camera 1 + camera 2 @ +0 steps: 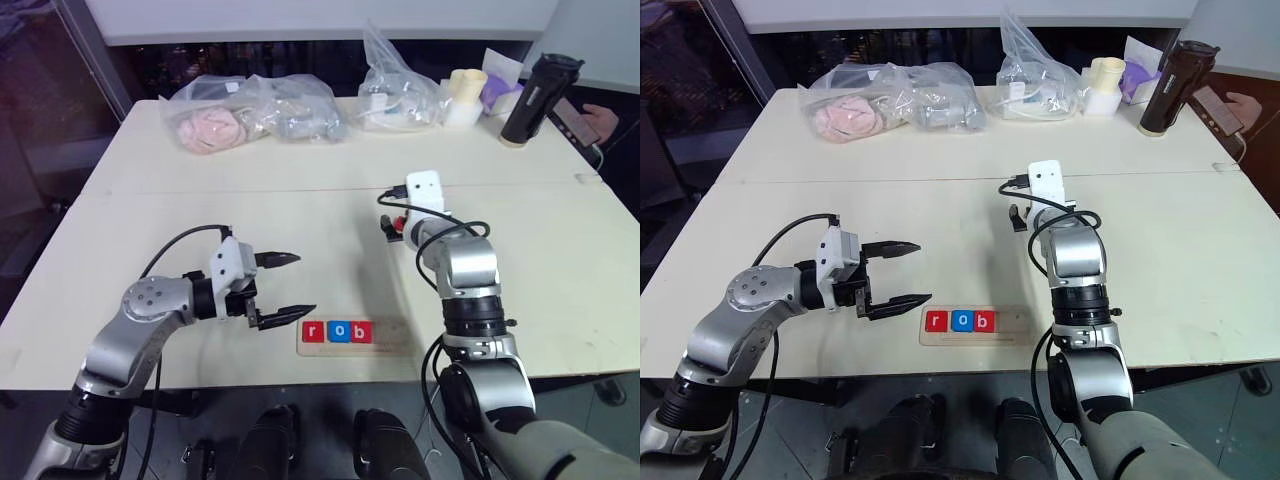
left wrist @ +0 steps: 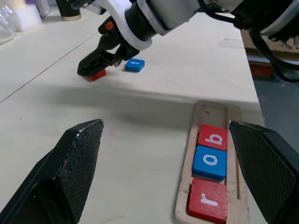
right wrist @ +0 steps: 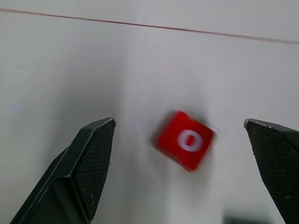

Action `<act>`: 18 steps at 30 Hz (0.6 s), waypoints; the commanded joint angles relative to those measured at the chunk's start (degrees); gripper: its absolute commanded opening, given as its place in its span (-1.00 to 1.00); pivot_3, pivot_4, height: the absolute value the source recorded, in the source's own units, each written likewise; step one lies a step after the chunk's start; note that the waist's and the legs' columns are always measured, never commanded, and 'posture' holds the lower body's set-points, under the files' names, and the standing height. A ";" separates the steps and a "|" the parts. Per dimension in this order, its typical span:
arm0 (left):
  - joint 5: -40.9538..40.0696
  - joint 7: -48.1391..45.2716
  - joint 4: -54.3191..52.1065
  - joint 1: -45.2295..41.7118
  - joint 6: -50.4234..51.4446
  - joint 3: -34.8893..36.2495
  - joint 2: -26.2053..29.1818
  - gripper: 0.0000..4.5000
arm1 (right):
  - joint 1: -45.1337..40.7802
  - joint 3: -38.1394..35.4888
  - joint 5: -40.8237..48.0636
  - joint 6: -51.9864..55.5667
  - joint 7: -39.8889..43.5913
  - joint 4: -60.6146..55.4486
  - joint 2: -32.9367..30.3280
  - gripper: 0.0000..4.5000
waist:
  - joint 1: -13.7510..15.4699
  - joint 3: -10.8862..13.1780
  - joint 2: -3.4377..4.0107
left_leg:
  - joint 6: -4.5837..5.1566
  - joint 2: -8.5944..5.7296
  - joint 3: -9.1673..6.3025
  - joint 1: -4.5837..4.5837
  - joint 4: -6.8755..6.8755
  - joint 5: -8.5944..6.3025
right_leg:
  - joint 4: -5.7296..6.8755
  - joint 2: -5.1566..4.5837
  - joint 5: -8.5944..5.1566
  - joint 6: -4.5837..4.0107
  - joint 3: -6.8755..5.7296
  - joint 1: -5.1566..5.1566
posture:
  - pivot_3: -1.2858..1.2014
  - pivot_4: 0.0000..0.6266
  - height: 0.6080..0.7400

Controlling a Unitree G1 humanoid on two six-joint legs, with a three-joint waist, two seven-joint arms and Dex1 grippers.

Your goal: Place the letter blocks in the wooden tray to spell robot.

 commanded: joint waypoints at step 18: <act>0.20 1.49 -2.81 0.87 -0.22 -0.15 -0.56 1.00 | -9.70 -8.11 7.52 -9.37 -12.05 19.60 5.45 0.98 | -1.14 0.01 0.02 | 0.02 0.13 0.01 0.06 -0.02 0.01 | 0.09 0.21 0.03 0.05 0.05 0.00 | 0.03 -0.52 0.97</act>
